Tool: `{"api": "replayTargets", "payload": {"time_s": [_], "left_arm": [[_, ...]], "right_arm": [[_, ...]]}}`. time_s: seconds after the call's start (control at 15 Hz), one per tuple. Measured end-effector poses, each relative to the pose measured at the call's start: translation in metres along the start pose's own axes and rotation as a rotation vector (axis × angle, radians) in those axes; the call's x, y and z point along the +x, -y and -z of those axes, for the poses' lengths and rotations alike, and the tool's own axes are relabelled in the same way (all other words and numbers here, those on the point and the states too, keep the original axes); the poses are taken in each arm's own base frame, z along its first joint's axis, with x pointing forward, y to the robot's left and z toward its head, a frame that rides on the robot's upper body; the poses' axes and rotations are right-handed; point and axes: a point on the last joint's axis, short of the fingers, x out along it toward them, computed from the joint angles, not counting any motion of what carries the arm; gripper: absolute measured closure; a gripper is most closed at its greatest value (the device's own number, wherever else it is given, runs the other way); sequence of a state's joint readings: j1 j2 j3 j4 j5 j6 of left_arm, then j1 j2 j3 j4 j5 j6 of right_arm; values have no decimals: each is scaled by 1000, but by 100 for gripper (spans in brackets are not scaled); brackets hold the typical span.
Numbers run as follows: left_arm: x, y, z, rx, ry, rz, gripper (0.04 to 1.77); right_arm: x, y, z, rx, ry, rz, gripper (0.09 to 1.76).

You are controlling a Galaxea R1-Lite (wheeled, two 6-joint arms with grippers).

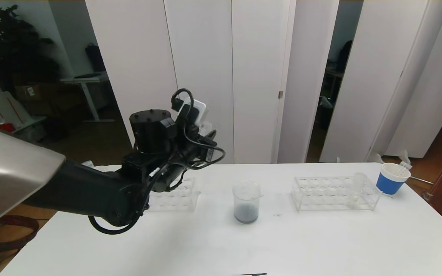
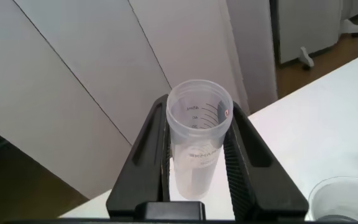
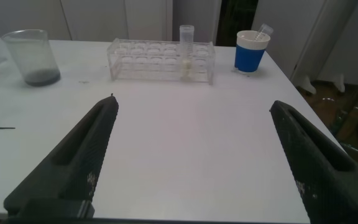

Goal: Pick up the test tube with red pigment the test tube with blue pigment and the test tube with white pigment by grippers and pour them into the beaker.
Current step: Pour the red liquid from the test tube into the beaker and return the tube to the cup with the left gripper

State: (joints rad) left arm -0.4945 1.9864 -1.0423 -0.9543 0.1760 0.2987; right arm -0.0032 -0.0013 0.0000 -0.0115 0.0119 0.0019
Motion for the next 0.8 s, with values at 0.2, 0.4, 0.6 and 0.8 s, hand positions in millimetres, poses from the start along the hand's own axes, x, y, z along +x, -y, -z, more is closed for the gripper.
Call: {"api": "replayTargets", "payload": {"time_s": [0.2, 0.4, 0.6, 0.8], "left_arm": [[-20, -14, -16, -215, -60, -125, 122], [-34, -31, -6, -263, -99, -212, 122], [-44, -69, 21, -260, -155, -336, 122], [-54, -121, 36, -271, -59, -515, 122]], "right_arm": [[0, 0, 0, 0, 0, 0, 10], [0, 0, 0, 0, 0, 0, 10], [0, 0, 0, -1, 0, 0, 10], [0, 0, 0, 0, 0, 0, 10]]}}
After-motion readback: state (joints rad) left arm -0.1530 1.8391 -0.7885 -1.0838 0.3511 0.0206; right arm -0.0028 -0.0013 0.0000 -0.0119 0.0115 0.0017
